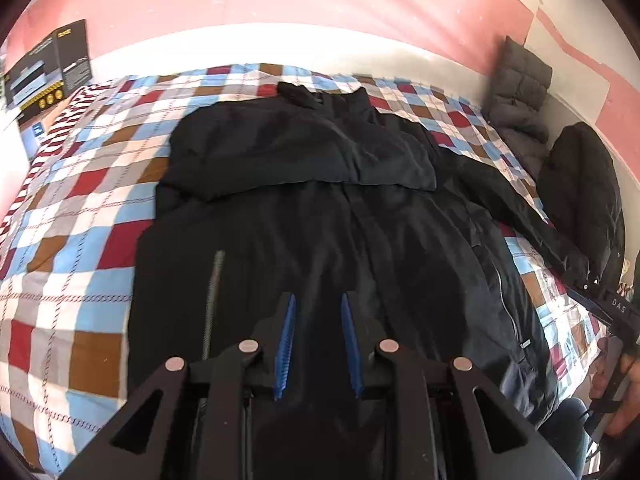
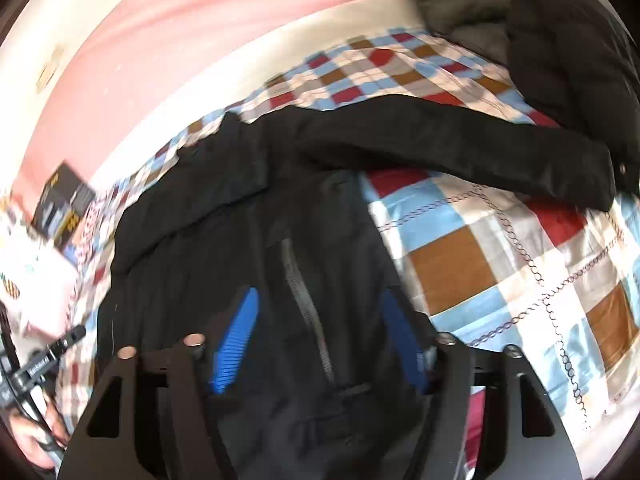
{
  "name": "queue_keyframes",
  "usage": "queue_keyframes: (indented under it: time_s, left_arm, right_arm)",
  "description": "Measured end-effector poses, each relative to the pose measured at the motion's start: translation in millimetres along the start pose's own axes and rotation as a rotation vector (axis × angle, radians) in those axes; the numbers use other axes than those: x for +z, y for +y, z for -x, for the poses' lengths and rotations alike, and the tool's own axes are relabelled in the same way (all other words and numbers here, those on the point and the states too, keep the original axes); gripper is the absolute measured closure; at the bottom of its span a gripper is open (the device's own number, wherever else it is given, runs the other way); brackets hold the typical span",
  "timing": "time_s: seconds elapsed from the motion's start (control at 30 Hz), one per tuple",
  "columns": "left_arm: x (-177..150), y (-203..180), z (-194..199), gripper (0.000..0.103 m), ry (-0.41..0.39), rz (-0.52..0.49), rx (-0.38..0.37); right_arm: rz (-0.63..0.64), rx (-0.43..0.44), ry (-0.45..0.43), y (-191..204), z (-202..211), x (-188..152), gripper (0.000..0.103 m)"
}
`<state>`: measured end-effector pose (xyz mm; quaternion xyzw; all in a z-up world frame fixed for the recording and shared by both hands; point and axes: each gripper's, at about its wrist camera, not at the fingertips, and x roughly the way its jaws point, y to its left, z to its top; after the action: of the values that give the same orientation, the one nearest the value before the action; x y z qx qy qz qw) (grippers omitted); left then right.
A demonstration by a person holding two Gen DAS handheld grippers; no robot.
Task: Fold large clothes
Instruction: 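Grasp the other black sleeve with the right tool and fold it across the body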
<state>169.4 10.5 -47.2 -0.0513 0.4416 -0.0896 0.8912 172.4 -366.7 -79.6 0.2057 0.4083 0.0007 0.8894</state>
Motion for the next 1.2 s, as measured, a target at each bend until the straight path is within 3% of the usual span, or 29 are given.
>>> queue_keyframes:
  time_s: [0.27, 0.57, 0.83, 1.0, 1.03, 1.1, 1.2]
  left_arm:
    - [19, -23, -36, 0.078, 0.03, -0.036, -0.017]
    - [40, -28, -66, 0.078, 0.044, -0.08, 0.005]
    - [49, -12, -86, 0.078, 0.056, -0.068, 0.037]
    - [59, -1, -104, 0.078, 0.066, -0.059, 0.063]
    - [61, 2, -106, 0.078, 0.066, -0.054, 0.066]
    - [66, 10, -111, 0.078, 0.066, -0.04, 0.073]
    - [70, 20, -114, 0.078, 0.061, -0.016, 0.075]
  right_arm:
    - [-0.299, -0.038, -0.028, -103, -17, 21, 0.028]
    - [-0.521, -0.143, -0.038, -200, -43, 44, 0.027]
    - [-0.708, -0.145, -0.161, -247, -45, 63, 0.027]
    - [-0.739, -0.207, -0.146, -256, -52, 76, 0.027]
    - [-0.728, -0.224, -0.136, -256, -53, 79, 0.03]
    - [-0.706, -0.252, -0.135, -253, -48, 86, 0.062]
    - [-0.634, -0.262, -0.161, -240, -37, 102, 0.072]
